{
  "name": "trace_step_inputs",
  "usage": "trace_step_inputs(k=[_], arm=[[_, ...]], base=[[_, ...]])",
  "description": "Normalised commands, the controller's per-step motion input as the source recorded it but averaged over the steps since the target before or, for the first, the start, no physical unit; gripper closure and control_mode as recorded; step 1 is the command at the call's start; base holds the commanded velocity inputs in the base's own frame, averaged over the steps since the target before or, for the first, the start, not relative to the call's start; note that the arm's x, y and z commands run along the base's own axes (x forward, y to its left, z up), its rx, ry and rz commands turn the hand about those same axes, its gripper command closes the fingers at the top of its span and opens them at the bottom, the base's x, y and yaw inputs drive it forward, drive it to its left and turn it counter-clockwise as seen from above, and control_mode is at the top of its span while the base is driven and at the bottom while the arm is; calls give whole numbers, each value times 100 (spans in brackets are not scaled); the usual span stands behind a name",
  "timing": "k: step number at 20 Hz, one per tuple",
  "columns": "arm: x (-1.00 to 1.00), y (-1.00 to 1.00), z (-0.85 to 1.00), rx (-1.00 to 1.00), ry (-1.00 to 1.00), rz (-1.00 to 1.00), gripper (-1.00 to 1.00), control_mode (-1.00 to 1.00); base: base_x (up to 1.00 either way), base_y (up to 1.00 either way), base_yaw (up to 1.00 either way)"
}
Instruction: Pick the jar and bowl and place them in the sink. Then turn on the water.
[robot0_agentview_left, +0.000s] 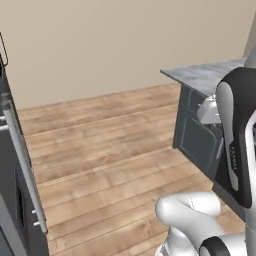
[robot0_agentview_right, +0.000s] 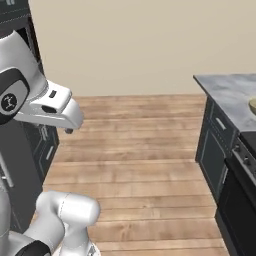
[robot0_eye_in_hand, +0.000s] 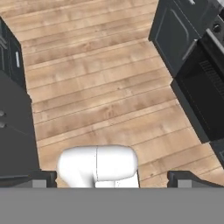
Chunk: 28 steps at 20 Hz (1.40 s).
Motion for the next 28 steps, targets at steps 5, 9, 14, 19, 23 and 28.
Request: trace_step_inputs(k=[5, 9, 14, 19, 23, 28], arm=[[0, 0, 0, 0, 0, 0, -100, 100], [0, 0, 0, 0, 0, 0, -100, 100], [0, 0, 0, 0, 0, 0, -100, 100], [0, 0, 0, 0, 0, 0, -100, 100], [0, 0, 0, 0, 0, 0, -100, 100], [0, 0, 0, 0, 0, 0, -100, 100]], base=[[100, 0, 0], [100, 0, 0], [100, 0, 0], [100, 0, 0], [100, 0, -1], [85, 0, -35]])
